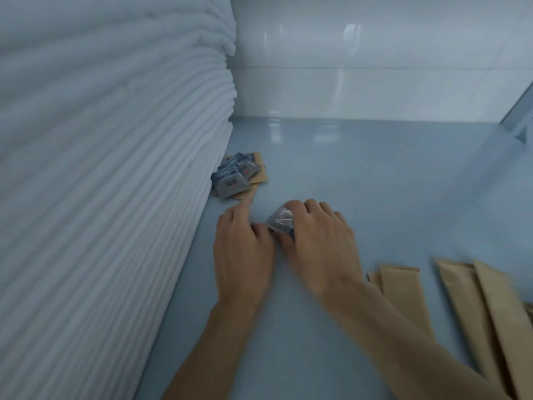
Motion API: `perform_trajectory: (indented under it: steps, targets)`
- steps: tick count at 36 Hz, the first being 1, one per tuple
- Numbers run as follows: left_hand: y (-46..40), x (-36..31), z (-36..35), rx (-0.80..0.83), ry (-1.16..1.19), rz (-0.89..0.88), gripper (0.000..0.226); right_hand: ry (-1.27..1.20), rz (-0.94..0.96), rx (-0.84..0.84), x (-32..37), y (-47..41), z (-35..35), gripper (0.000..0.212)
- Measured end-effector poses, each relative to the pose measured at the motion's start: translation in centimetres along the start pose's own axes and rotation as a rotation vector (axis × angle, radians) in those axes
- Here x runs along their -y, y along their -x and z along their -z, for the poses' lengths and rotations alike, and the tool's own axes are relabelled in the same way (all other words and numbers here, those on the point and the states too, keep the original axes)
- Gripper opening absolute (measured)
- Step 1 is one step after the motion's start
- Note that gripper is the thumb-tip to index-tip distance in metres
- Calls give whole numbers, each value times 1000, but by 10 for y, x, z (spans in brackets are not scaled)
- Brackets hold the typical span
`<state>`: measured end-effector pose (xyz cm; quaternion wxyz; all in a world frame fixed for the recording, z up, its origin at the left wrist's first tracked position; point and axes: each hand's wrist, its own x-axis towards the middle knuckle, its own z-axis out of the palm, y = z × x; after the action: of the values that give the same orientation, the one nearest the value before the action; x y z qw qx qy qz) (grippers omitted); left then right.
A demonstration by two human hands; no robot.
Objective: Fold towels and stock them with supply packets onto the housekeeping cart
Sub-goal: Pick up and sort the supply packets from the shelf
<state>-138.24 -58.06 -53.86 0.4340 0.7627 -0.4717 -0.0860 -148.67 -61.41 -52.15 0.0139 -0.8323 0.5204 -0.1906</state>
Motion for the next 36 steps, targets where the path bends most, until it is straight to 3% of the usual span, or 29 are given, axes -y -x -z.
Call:
perform_trajectory:
  steps: [3,6,9,13,16,18,20,22,24,26,28,32,36]
  targets:
    - [2,-1,4,-60,198,59,35,-2,-32,-77,0,-11,6,30]
    - [-2,3,10,-92,518,209,25,-220,-93,-160,5,-20,9,31]
    - [-5,11,16,-87,873,311,25,-473,-85,-57,19,-24,4,38]
    - [-7,16,21,-64,942,337,25,-763,-99,179,33,-27,-5,55]
    - [-9,20,20,-149,935,396,45,-923,-213,194,32,-40,-12,39]
    - [-9,18,19,-190,871,349,52,-913,-279,84,31,-51,-15,19]
    - [-8,20,18,-244,816,314,54,-797,-294,-44,35,-64,-18,20]
    - [-7,21,19,-317,804,313,60,-676,-207,-90,41,-80,-24,35]
    - [-7,22,19,-363,768,293,61,-592,-130,-20,50,-98,-31,61]
    - [-6,20,20,-389,732,268,55,-509,-128,85,59,-112,-41,87]
    - [-6,19,19,-387,716,265,49,-423,-176,138,64,-119,-51,96]
    - [-4,19,19,-378,726,268,46,-325,-197,88,61,-120,-60,73]
    - [-4,20,15,-379,717,283,46,-313,-219,119,62,-123,-54,67]
